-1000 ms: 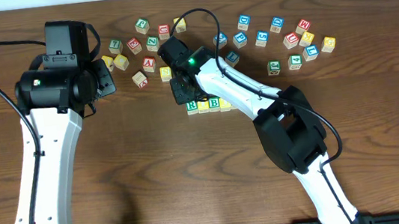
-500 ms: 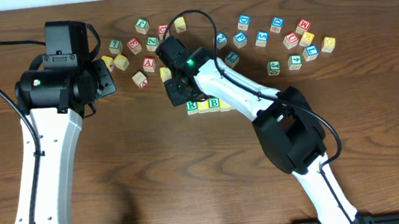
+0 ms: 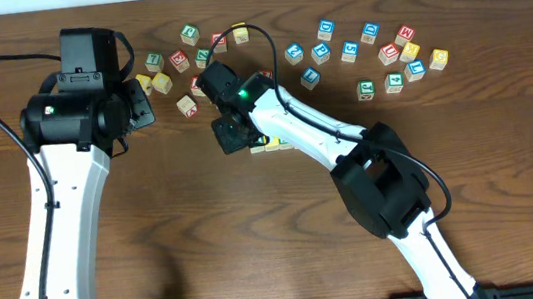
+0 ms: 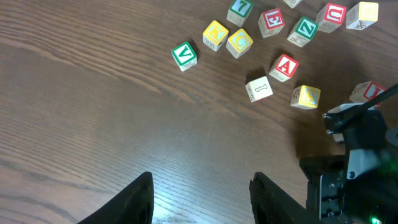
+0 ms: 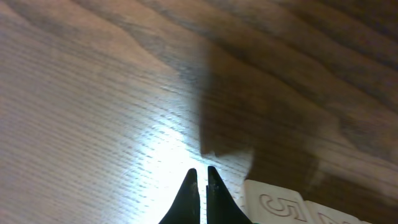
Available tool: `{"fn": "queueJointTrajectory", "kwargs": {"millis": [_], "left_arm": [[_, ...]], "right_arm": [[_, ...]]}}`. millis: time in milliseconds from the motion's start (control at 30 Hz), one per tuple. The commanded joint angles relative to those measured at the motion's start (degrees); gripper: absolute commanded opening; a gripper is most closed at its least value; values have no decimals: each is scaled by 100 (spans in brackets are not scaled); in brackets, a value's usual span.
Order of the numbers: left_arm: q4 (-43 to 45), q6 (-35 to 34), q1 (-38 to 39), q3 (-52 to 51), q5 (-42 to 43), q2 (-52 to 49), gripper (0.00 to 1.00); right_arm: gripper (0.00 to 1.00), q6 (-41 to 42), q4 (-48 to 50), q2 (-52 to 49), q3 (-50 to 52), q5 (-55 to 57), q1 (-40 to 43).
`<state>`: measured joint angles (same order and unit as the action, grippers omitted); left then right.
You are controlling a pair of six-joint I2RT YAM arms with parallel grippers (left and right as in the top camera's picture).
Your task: Spell out ROBOT
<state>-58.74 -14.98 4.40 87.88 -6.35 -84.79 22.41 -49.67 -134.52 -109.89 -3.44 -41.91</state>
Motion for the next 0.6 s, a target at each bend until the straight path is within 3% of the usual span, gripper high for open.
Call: {"fn": "queueJointTrajectory", "kwargs": {"millis": [0,567], "left_arm": [[-28,-31,2,122,-35,-20,49],[-28,-31,2,122,-35,-20,49]], "right_arm": [[1,262,-31,175,-101,291,-4],[1,431,-116,175,-101,518,-4]]}}
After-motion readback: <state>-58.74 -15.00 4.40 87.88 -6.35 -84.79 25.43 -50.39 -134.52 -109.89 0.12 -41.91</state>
